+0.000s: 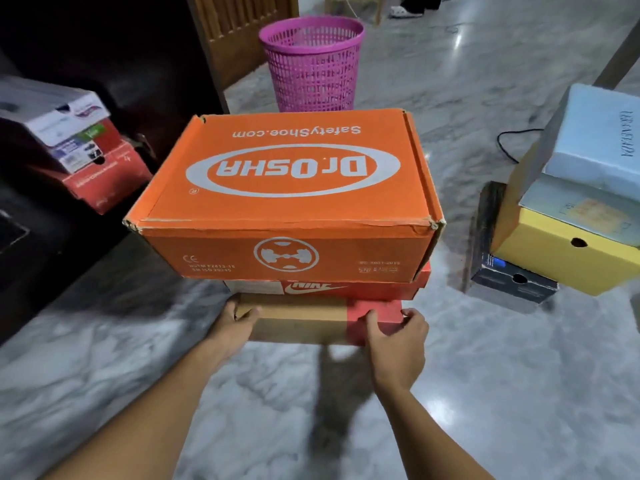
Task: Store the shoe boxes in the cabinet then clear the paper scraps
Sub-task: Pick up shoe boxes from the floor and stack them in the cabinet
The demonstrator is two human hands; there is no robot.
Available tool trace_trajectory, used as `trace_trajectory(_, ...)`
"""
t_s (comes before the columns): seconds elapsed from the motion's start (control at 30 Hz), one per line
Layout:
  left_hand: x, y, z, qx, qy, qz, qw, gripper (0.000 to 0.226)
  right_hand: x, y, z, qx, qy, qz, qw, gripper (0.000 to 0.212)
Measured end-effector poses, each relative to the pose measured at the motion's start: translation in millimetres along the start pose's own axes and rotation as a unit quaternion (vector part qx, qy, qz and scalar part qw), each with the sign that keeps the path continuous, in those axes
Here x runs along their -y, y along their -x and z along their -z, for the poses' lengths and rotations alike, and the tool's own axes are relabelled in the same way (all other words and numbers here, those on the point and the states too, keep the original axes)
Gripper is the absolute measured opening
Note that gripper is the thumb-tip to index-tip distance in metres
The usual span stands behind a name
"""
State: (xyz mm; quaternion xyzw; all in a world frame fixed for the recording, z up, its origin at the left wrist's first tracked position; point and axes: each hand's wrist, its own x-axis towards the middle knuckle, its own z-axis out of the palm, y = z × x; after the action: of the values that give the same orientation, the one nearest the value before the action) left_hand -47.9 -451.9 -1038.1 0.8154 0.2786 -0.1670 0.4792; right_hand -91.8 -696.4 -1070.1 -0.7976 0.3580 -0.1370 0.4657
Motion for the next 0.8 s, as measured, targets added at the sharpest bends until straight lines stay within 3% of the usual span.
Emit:
trace_trajectory(0.43, 47.3, 9.9, 30.4, -0.041, 0.088, 0.008, 0.995, 0.062, 11.6, 38.6, -23.2, 0.031, 0.024, 0.043, 0.998, 0.048)
trace_trajectory(0.67, 58.4, 27.6, 32.8, -0.053, 0.096, 0.017, 0.994, 0.058, 6.0, 39.3, -14.0, 0.096, 0.012, 0.033, 0.995, 0.051)
trace_trajectory(0.73, 56.1, 33.9, 39.5, -0.071, 0.088, 0.010, 0.994, 0.066, 8.6, 36.7, -7.5, 0.096, -0.052, -0.004, 0.994, 0.049)
trace_trajectory(0.8, 48.3, 40.5, 51.5, -0.107, 0.088, 0.002, 0.990, 0.091, 17.4, 34.2, 1.2, 0.048, -0.113, -0.009, 0.992, 0.041)
